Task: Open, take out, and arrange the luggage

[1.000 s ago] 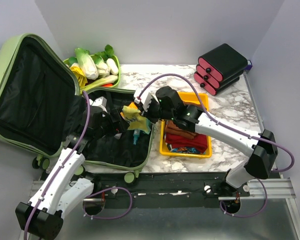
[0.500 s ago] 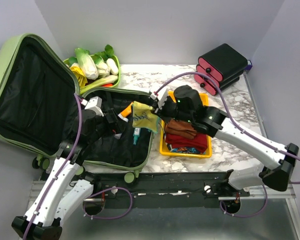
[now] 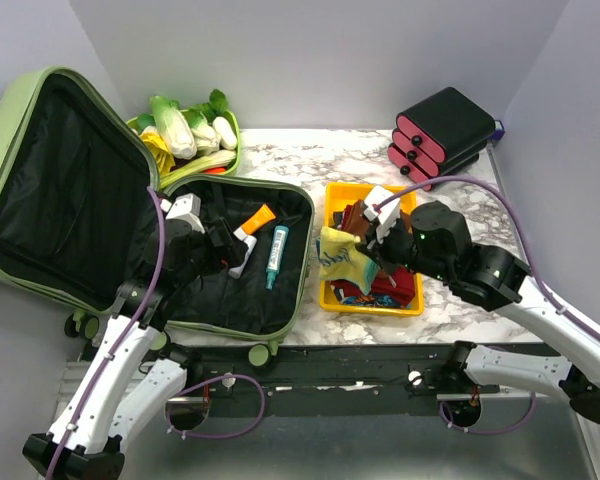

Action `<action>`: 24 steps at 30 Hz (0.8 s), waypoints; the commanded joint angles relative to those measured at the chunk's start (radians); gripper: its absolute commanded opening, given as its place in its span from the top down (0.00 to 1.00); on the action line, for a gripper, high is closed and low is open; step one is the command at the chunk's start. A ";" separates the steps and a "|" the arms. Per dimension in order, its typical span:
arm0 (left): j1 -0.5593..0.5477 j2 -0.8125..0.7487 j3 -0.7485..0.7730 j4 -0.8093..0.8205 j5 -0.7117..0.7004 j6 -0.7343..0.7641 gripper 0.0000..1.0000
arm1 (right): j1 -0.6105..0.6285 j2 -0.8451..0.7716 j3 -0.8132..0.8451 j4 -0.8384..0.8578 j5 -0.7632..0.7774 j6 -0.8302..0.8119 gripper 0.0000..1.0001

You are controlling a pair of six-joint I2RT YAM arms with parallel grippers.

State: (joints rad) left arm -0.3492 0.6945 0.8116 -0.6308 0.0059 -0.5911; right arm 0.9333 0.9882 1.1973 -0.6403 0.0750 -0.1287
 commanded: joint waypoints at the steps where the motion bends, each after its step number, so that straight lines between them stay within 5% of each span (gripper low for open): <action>1: -0.002 0.016 0.023 -0.017 -0.037 0.017 0.01 | -0.045 0.004 -0.047 -0.056 0.055 0.031 0.99; 10: -0.002 0.022 0.003 -0.015 -0.030 0.007 0.01 | -0.209 0.067 -0.123 0.097 0.132 -0.072 0.99; 17: -0.002 0.034 0.011 -0.020 -0.032 0.014 0.01 | -0.317 0.158 -0.168 0.277 0.097 -0.209 0.99; 24: -0.002 0.033 0.011 -0.041 -0.052 0.017 0.01 | -0.425 0.260 -0.105 0.286 0.010 -0.319 0.99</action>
State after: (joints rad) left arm -0.3492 0.7319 0.8116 -0.6380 -0.0128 -0.5884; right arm 0.5632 1.2098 1.0462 -0.4141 0.1413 -0.3450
